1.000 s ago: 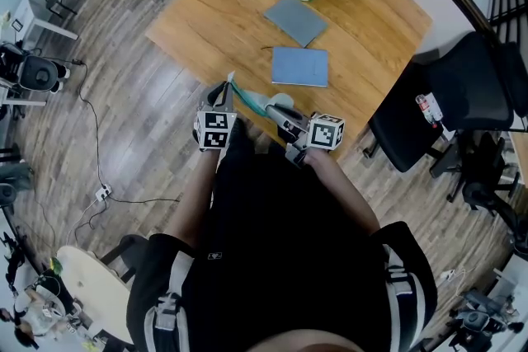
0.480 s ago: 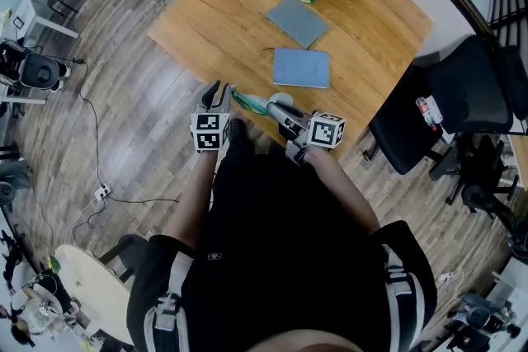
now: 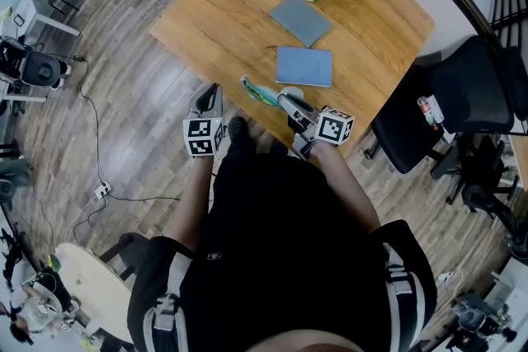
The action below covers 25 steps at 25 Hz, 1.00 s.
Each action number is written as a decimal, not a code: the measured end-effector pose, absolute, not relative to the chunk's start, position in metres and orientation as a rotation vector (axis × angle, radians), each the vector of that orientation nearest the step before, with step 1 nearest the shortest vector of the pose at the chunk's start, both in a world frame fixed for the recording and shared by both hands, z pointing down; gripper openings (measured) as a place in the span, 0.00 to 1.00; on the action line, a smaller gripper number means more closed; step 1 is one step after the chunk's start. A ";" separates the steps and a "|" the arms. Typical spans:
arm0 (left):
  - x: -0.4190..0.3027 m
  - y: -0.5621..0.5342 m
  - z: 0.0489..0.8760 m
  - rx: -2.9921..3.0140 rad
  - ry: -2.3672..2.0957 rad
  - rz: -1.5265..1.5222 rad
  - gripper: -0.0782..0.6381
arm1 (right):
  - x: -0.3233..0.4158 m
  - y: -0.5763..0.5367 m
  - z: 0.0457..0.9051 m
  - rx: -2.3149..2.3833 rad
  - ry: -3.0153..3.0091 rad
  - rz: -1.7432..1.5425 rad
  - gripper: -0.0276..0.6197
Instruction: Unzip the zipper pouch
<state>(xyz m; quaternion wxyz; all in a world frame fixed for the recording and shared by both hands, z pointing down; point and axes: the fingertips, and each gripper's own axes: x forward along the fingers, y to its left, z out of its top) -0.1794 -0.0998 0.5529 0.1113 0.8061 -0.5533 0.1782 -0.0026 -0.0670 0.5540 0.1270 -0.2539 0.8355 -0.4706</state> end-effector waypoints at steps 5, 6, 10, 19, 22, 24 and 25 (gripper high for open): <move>-0.184 -0.094 0.558 2.355 -1.609 0.513 0.11 | 0.012 -0.077 0.555 -0.799 2.429 -1.343 0.06; -0.184 -0.094 0.559 2.354 -1.603 0.512 0.11 | 0.014 -0.079 0.556 -0.811 2.428 -1.337 0.06; -0.186 -0.091 0.560 2.355 -1.589 0.514 0.11 | 0.021 -0.083 0.556 -0.848 2.429 -1.314 0.06; -0.190 -0.085 0.564 2.369 -1.562 0.522 0.11 | 0.021 -0.083 0.552 -0.868 2.456 -1.268 0.06; -0.190 -0.084 0.564 2.376 -1.553 0.522 0.11 | 0.022 -0.082 0.551 -0.877 2.457 -1.264 0.06; -0.191 -0.084 0.564 2.382 -1.547 0.524 0.11 | 0.022 -0.083 0.552 -0.888 2.458 -1.261 0.06; -0.192 -0.085 0.565 2.384 -1.544 0.525 0.11 | 0.022 -0.083 0.552 -0.892 2.457 -1.260 0.06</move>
